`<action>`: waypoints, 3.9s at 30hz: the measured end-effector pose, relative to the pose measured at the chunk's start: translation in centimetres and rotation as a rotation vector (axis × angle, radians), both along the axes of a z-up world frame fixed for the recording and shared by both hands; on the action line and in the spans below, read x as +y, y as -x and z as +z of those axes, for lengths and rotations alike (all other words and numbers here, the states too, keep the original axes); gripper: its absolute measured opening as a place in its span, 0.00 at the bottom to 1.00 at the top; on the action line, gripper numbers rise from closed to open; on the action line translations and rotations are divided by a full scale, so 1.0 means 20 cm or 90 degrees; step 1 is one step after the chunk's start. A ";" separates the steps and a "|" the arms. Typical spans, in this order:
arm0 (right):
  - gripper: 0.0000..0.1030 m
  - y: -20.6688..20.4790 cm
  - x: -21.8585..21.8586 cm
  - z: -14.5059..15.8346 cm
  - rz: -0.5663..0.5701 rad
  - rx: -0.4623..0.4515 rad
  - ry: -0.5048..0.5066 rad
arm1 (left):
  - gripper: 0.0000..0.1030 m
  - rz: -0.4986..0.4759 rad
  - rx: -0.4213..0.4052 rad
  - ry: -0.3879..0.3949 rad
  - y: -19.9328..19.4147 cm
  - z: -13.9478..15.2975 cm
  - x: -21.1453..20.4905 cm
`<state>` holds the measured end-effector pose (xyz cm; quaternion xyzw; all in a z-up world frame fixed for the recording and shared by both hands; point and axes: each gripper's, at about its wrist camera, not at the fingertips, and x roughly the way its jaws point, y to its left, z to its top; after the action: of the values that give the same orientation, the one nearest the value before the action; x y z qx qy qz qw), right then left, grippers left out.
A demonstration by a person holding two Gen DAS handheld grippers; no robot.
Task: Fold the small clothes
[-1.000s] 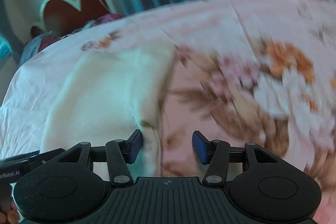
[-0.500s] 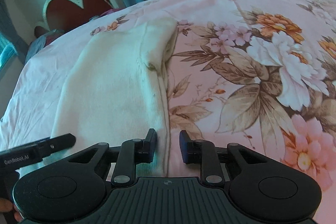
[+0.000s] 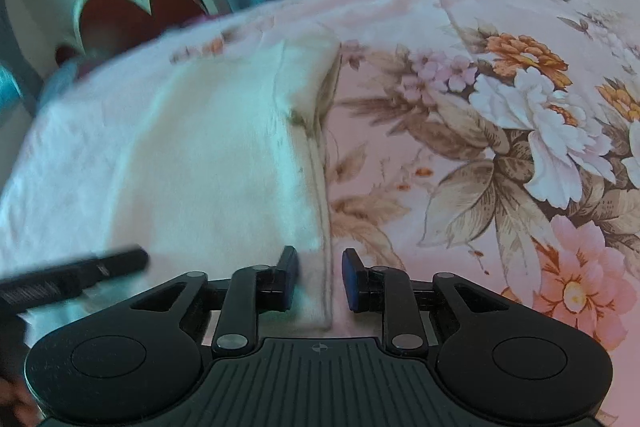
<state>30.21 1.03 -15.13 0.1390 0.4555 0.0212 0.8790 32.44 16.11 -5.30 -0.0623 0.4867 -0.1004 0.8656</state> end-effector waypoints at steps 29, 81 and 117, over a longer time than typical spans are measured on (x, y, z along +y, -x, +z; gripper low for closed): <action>0.33 0.02 0.02 0.01 -0.001 -0.007 0.032 | 1.00 0.024 0.079 -0.096 0.00 -0.04 -0.10; 1.00 1.43 0.01 1.03 0.047 -0.282 0.132 | 0.99 0.078 -0.173 -0.183 1.28 1.04 -0.51; 1.00 1.54 -0.01 1.07 0.029 -0.303 0.125 | 0.99 0.131 -0.210 -0.170 1.48 1.17 -0.44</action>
<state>-0.56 0.92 6.35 0.0336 0.2388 0.0284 0.9701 2.85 7.26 18.06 0.0206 0.3390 0.0450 0.9395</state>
